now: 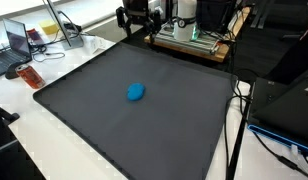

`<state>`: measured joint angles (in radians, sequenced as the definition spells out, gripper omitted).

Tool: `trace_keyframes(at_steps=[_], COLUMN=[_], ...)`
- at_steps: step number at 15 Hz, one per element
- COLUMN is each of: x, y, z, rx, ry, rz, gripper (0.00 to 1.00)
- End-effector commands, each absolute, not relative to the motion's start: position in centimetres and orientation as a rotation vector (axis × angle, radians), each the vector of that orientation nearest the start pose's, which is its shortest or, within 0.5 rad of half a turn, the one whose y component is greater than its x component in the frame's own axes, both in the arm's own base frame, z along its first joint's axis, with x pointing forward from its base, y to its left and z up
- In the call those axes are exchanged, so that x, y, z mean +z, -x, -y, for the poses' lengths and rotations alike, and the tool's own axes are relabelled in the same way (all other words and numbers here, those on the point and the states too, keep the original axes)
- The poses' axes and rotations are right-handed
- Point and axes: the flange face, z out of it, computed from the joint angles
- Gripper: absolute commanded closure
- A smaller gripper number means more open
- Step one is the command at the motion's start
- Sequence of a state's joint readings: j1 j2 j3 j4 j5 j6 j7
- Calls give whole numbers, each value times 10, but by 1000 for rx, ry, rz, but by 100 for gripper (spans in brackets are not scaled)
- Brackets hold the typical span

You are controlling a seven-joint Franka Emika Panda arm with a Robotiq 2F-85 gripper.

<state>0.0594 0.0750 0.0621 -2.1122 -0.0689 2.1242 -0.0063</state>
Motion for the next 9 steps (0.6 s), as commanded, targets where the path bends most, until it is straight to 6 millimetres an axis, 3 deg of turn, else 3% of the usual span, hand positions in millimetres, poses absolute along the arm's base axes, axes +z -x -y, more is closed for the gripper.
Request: trace_keyframes(at_steps=[1, 9], x=[341, 250], y=[-581, -635], z=[-69, -71], rx=[135, 219], ry=[3186, 3204], rz=[190, 34], gripper=[0, 0])
